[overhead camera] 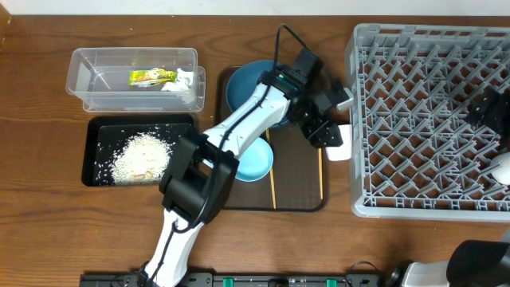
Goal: Sort waste into correct bins and load items into the dishwasher rack
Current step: 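Lift the pink cup with the left gripper and bring it to center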
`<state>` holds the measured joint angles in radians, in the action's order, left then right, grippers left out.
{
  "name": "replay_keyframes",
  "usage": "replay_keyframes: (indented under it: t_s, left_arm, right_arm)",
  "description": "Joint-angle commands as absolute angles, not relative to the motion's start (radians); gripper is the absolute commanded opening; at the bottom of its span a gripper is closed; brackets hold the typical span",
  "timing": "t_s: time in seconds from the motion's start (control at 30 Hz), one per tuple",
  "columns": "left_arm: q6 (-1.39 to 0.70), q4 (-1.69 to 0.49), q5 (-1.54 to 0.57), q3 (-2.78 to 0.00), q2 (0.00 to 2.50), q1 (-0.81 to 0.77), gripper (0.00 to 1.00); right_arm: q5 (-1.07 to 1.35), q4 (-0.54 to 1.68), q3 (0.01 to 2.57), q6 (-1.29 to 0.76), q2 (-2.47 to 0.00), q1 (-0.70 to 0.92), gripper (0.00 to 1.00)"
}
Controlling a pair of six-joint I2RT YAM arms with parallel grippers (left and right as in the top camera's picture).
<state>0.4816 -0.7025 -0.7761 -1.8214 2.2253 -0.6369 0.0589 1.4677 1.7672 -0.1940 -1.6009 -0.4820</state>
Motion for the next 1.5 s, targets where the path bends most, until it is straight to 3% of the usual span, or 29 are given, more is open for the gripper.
replay_keyframes:
  t_s: [0.0,0.3,0.67,0.97,1.47]
  left_arm:
    - [0.551,-0.7,-0.778,-1.837,2.209,-0.65,0.79]
    - [0.55,-0.784,-0.78,-1.837,2.219,-0.653,0.76]
    - [0.549,-0.873,-0.863,-1.837,2.219,-0.657,0.34]
    - [0.545,-0.916,-0.811,-1.832,2.219,-0.717,0.33]
    - [0.519,-0.907,-0.608,-1.83,2.219,-0.748,0.19]
  right_arm:
    - [0.057,1.467,1.773,-0.186,-1.595,-0.477,0.95]
    - [0.057,1.467,1.773,-0.186,-1.595,-0.477,0.95]
    - [0.057,1.472,1.773,-0.185,-1.595,-0.477,0.95]
    - [0.057,1.474,1.773,-0.185,-1.595,-0.477,0.96]
    - [0.057,1.486,1.773,-0.186,-1.595,-0.477,0.96]
